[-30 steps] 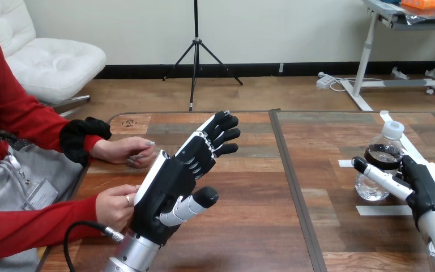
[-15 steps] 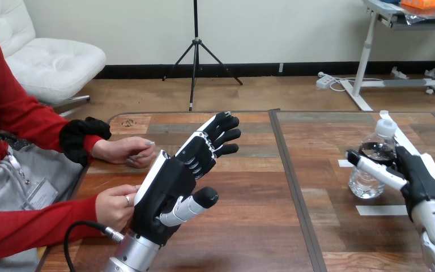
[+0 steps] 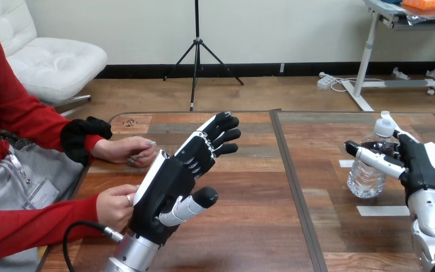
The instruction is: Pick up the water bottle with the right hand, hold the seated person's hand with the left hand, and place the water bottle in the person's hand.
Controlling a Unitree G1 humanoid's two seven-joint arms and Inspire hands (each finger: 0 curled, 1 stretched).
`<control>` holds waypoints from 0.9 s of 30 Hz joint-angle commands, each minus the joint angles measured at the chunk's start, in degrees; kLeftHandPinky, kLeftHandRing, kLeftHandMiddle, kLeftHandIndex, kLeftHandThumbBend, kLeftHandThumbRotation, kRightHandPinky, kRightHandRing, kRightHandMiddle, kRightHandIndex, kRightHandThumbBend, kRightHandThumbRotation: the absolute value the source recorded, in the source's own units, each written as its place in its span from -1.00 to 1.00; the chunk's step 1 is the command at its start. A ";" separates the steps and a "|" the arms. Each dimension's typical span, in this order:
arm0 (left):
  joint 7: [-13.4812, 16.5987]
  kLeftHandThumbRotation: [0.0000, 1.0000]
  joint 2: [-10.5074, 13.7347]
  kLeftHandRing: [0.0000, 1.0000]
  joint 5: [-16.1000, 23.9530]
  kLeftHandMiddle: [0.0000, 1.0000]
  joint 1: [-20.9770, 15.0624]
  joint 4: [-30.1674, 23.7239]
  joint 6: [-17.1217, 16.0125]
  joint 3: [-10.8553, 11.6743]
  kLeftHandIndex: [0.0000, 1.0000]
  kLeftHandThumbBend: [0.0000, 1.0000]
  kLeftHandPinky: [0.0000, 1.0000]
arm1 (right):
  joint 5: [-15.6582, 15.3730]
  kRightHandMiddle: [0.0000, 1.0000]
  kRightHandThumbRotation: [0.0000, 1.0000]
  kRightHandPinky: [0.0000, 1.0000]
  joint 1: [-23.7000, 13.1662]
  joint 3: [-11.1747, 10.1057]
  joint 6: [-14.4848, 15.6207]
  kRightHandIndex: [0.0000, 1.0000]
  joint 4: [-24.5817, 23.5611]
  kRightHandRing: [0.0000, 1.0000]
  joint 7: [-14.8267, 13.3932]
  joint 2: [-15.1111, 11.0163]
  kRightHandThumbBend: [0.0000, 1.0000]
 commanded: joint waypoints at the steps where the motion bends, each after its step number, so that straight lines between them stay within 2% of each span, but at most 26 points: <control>1: 0.45 0.46 -0.08 0.76 -0.71 0.80 -1.75 -1.69 -0.82 0.79 0.80 1.00 0.64 | 1.08 0.26 -0.97 -0.31 -4.38 -1.10 1.11 0.35 0.22 -0.08 -2.27 1.14 0.99; 5: 0.37 0.47 -0.12 0.75 -0.94 0.80 -1.69 -1.84 -0.81 0.85 0.79 1.00 0.63 | 2.06 0.17 -0.99 -0.42 -4.24 -2.08 0.59 0.25 0.14 -0.18 -2.07 1.55 0.99; 12: 0.05 0.47 0.05 0.76 -1.09 0.80 -1.65 -1.90 -0.95 0.93 0.80 1.00 0.63 | 3.24 0.04 -1.00 -0.47 -4.08 -2.95 0.47 0.12 0.17 -0.26 -2.72 2.00 0.95; 19: 0.23 0.47 0.09 0.75 -1.06 0.80 -1.49 -1.97 -0.73 1.02 0.79 0.99 0.62 | 4.96 -0.07 -1.00 -0.49 -3.89 -4.36 -0.01 0.01 0.08 -0.33 -2.25 2.46 0.86; 22: -0.41 0.47 0.07 0.75 -1.50 0.80 -1.52 -2.00 -0.49 1.07 0.79 0.99 0.62 | 4.51 -0.10 -1.00 -0.50 -3.66 -3.93 -0.12 -0.03 0.03 -0.34 -2.77 2.36 0.83; 25: -0.25 0.47 0.02 0.75 -1.40 0.80 -1.50 -2.10 -0.54 1.09 0.79 1.00 0.62 | 5.75 -0.13 -1.00 -0.50 -3.65 -5.01 -0.29 -0.06 0.01 -0.35 -2.06 2.62 0.81; 27: -0.54 0.47 -0.10 0.75 -1.68 0.80 -1.55 -2.08 -0.76 1.17 0.79 0.99 0.62 | 5.60 -0.14 -1.00 -0.48 -3.56 -4.97 -0.40 -0.09 -0.02 -0.34 -2.67 2.69 0.79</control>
